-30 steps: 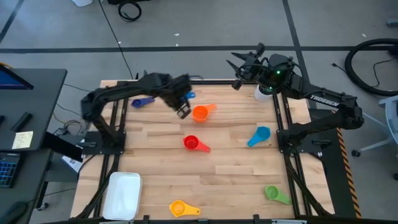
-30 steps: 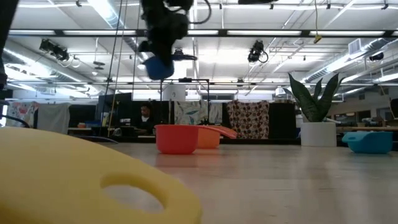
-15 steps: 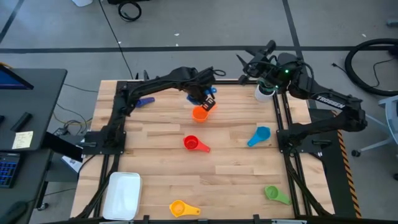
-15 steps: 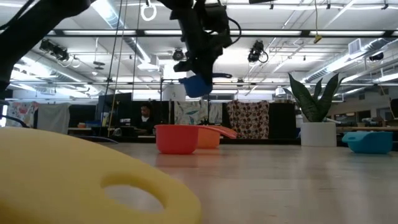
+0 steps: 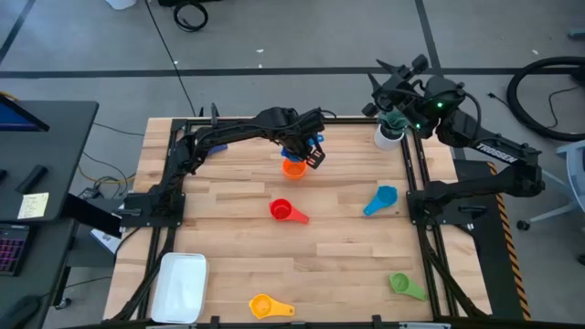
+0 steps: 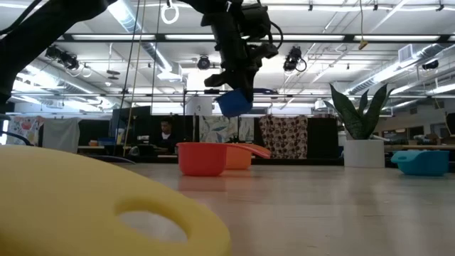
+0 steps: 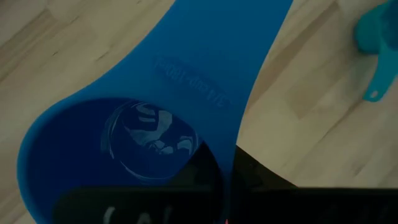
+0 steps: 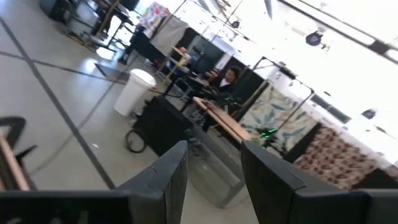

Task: Nest measuring cups in basket
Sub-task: Stack the dark blue measuring cup on top of the orange measuring cup

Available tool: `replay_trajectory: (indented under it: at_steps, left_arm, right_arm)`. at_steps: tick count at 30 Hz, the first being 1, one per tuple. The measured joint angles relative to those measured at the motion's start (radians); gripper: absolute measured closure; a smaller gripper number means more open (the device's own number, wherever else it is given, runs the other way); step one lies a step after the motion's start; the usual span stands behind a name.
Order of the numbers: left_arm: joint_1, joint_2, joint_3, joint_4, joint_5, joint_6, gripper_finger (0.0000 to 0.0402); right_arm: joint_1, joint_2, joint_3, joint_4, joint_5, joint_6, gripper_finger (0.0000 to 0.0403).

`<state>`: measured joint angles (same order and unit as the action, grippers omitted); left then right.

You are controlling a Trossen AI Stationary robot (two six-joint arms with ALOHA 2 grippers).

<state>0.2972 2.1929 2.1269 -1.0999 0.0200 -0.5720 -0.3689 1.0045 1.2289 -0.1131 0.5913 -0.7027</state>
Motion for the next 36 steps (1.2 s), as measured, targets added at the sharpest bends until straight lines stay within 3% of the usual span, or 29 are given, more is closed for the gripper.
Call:
replay_trajectory:
  at_steps: [16,33,36]
  left_arm:
    - [-0.032,0.108,-0.001,-0.007,0.006,0.001,0.0391]
    - [-0.026,0.178,-0.003,-0.019,0.032,0.034,0.0391]
    - [-0.025,0.178,-0.003,-0.025,0.032,0.035,0.0367]
  right_arm:
    - [0.087,-0.123,0.000,-0.015,0.003,-0.008,0.0247]
    - [0.107,-0.126,0.000,-0.026,0.008,-0.008,0.0247]
    - [0.107,-0.126,0.000,-0.032,0.012,-0.008,0.0247]
